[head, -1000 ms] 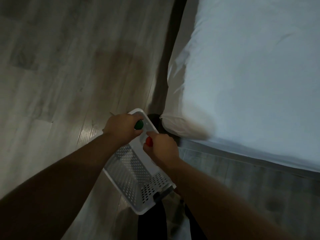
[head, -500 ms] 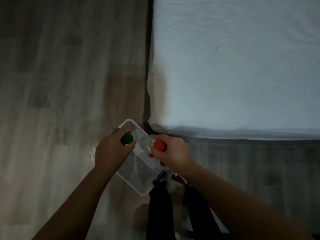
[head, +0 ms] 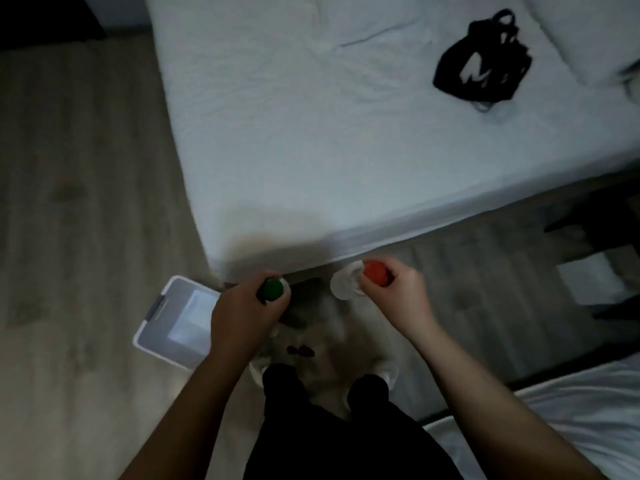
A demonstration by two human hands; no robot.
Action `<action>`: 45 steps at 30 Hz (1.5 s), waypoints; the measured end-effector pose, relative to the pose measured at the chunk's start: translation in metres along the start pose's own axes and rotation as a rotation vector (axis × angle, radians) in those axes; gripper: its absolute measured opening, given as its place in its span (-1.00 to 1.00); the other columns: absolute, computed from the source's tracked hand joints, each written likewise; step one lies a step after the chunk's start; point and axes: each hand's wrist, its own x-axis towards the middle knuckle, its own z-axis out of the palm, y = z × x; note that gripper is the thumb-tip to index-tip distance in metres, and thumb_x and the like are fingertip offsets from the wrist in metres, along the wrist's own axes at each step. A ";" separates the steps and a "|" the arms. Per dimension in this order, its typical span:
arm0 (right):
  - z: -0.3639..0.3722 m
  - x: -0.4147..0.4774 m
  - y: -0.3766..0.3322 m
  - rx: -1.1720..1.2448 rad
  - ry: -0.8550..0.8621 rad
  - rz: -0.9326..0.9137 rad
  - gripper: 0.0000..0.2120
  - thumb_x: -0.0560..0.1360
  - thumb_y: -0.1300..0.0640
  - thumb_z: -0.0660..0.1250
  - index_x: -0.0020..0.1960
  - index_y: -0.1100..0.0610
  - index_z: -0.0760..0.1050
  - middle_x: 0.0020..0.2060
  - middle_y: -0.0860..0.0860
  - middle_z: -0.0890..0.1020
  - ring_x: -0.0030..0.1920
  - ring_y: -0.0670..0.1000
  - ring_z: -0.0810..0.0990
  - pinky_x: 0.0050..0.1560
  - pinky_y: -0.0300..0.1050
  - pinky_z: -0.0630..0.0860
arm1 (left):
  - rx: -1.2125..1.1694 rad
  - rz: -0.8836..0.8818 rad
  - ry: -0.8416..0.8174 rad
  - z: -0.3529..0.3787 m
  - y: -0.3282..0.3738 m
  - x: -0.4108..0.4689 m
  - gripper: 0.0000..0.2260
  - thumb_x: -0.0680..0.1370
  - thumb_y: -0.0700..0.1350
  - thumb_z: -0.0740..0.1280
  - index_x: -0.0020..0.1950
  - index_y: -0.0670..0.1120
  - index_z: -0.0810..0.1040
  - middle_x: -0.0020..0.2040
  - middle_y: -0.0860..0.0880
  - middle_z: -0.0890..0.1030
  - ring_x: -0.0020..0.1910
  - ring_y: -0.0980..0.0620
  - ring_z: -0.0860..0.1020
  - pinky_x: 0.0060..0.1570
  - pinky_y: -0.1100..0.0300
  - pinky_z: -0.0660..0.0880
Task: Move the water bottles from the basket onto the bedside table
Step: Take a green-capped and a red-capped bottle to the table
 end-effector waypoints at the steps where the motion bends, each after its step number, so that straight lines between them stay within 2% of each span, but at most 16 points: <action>1: -0.025 -0.004 0.012 0.005 0.028 0.010 -0.80 0.35 0.14 0.50 -0.03 0.06 0.64 -0.23 0.00 0.68 -0.21 -0.05 0.62 -0.11 -0.12 0.56 | -0.003 0.025 -0.006 0.013 0.020 -0.006 -0.82 0.43 0.06 0.41 0.02 0.15 0.56 -0.19 0.09 0.63 -0.20 0.11 0.59 -0.16 0.13 0.56; 5: -0.125 -0.017 0.062 -0.007 0.115 -0.011 -0.85 0.35 0.18 0.48 -0.09 0.11 0.63 -0.23 0.04 0.67 -0.21 0.03 0.62 -0.14 -0.10 0.53 | -0.056 0.109 0.015 0.076 0.099 -0.030 -0.83 0.37 0.08 0.42 -0.07 0.12 0.58 -0.21 0.09 0.65 -0.18 0.07 0.61 -0.13 0.11 0.55; 9: -0.210 -0.031 0.104 0.003 0.163 0.028 -0.91 0.38 0.18 0.44 -0.11 0.12 0.59 -0.24 0.05 0.64 -0.20 0.01 0.60 -0.19 -0.23 0.48 | -0.126 0.225 -0.048 0.140 0.168 -0.051 -0.81 0.33 0.12 0.35 -0.15 0.07 0.59 -0.25 0.07 0.65 -0.24 0.08 0.60 -0.19 0.08 0.55; 11: -0.246 -0.042 0.125 0.028 0.241 0.043 -0.91 0.38 0.17 0.45 -0.12 0.09 0.58 -0.24 0.02 0.63 -0.20 -0.02 0.59 -0.17 -0.24 0.48 | -0.131 0.270 -0.118 0.165 0.201 -0.058 -0.81 0.33 0.15 0.35 -0.16 0.09 0.59 -0.24 0.09 0.64 -0.25 0.20 0.57 -0.19 0.17 0.54; 13: -0.278 -0.052 0.146 0.052 0.340 0.070 -0.88 0.37 0.17 0.46 -0.14 0.04 0.56 -0.26 -0.04 0.62 -0.21 -0.08 0.58 -0.15 -0.25 0.48 | -0.146 0.291 -0.170 0.185 0.233 -0.062 -0.91 0.37 0.03 0.44 -0.18 0.15 0.57 -0.24 0.12 0.63 -0.23 0.33 0.55 -0.24 0.41 0.45; 14: -0.293 -0.056 0.156 0.074 0.383 0.098 -0.88 0.37 0.16 0.46 -0.14 0.03 0.56 -0.26 -0.08 0.61 -0.21 -0.13 0.57 -0.17 -0.29 0.46 | -0.155 0.302 -0.186 0.195 0.249 -0.062 -0.88 0.38 -0.04 0.46 -0.18 0.15 0.57 -0.25 0.14 0.63 -0.22 0.36 0.54 -0.26 0.46 0.41; 17: -0.329 -0.064 0.182 0.113 0.504 0.162 -0.88 0.36 0.13 0.47 -0.11 0.08 0.60 -0.26 -0.09 0.62 -0.21 -0.15 0.58 -0.18 -0.28 0.48 | -0.160 0.369 -0.246 0.221 0.293 -0.059 -0.86 0.37 -0.08 0.47 -0.21 0.14 0.58 -0.29 0.16 0.63 -0.24 0.33 0.55 -0.29 0.41 0.42; 19: -0.350 -0.068 0.197 0.123 0.568 0.197 -0.88 0.36 0.13 0.47 -0.11 0.09 0.60 -0.28 -0.10 0.61 -0.23 -0.15 0.57 -0.19 -0.28 0.49 | -0.147 0.418 -0.294 0.241 0.321 -0.057 -0.85 0.35 -0.08 0.46 -0.24 0.17 0.56 -0.32 0.19 0.61 -0.27 0.36 0.54 -0.34 0.48 0.39; 21: -0.367 -0.070 0.212 0.131 0.610 0.236 -0.88 0.36 0.16 0.47 -0.12 0.08 0.59 -0.31 -0.14 0.57 -0.27 -0.22 0.53 -0.25 -0.34 0.44 | -0.151 0.458 -0.338 0.261 0.346 -0.053 -0.83 0.35 -0.10 0.47 -0.24 0.17 0.56 -0.31 0.18 0.61 -0.28 0.37 0.54 -0.34 0.46 0.40; 26: -0.412 -0.067 0.259 0.077 0.665 0.344 -0.89 0.39 0.12 0.47 -0.19 0.00 0.53 -0.36 -0.21 0.52 -0.36 -0.25 0.50 -0.34 -0.46 0.37 | -0.127 0.534 -0.449 0.318 0.401 -0.031 -0.79 0.35 -0.11 0.49 -0.26 0.20 0.56 -0.30 0.13 0.65 -0.27 0.26 0.58 -0.26 0.21 0.51; 31: -0.456 -0.029 0.308 0.076 0.722 0.458 -0.84 0.35 0.04 0.47 -0.28 -0.12 0.49 -0.38 -0.17 0.55 -0.33 -0.21 0.51 -0.28 -0.29 0.39 | -0.070 0.630 -0.545 0.382 0.462 0.004 -0.90 0.35 -0.02 0.48 -0.24 0.12 0.58 -0.28 0.15 0.63 -0.27 0.25 0.58 -0.30 0.25 0.48; 33: -0.474 -0.007 0.325 0.094 0.738 0.500 -0.87 0.35 0.03 0.47 -0.22 -0.11 0.52 -0.33 -0.16 0.58 -0.29 -0.20 0.54 -0.23 -0.28 0.42 | -0.064 0.652 -0.620 0.408 0.491 0.021 -0.87 0.36 -0.04 0.49 -0.27 0.15 0.57 -0.26 0.20 0.62 -0.30 0.23 0.58 -0.36 0.30 0.46; 36: -0.509 0.018 0.344 0.119 0.762 0.574 -0.85 0.36 0.01 0.48 -0.15 -0.08 0.52 -0.30 -0.16 0.58 -0.26 -0.20 0.55 -0.26 -0.38 0.42 | 0.010 0.700 -0.699 0.445 0.540 0.045 -0.77 0.38 -0.08 0.49 -0.27 0.25 0.53 -0.35 0.15 0.63 -0.32 0.24 0.59 -0.27 0.24 0.55; 38: -0.536 0.033 0.354 0.159 0.804 0.594 -0.82 0.35 0.02 0.50 -0.13 -0.11 0.51 -0.29 -0.18 0.59 -0.24 -0.21 0.57 -0.25 -0.41 0.44 | 0.025 0.713 -0.715 0.467 0.575 0.061 -0.75 0.37 -0.07 0.50 -0.26 0.28 0.51 -0.33 0.16 0.63 -0.31 0.24 0.59 -0.25 0.22 0.56; 42: -0.576 0.073 0.368 0.212 0.887 0.628 -0.83 0.35 0.04 0.49 -0.15 -0.13 0.51 -0.28 -0.17 0.60 -0.23 -0.20 0.59 -0.19 -0.24 0.50 | 0.021 0.754 -0.762 0.505 0.636 0.093 -0.83 0.36 -0.03 0.50 -0.17 0.19 0.57 -0.28 0.11 0.64 -0.27 0.22 0.60 -0.25 0.22 0.53; 45: -0.593 0.098 0.377 0.269 0.903 0.649 -0.80 0.35 0.04 0.49 -0.05 -0.03 0.55 -0.22 -0.11 0.62 -0.16 -0.10 0.62 -0.11 -0.15 0.55 | -0.010 0.788 -0.780 0.524 0.672 0.110 -0.89 0.30 0.08 0.42 -0.23 0.25 0.55 -0.29 0.11 0.65 -0.28 0.20 0.60 -0.25 0.24 0.54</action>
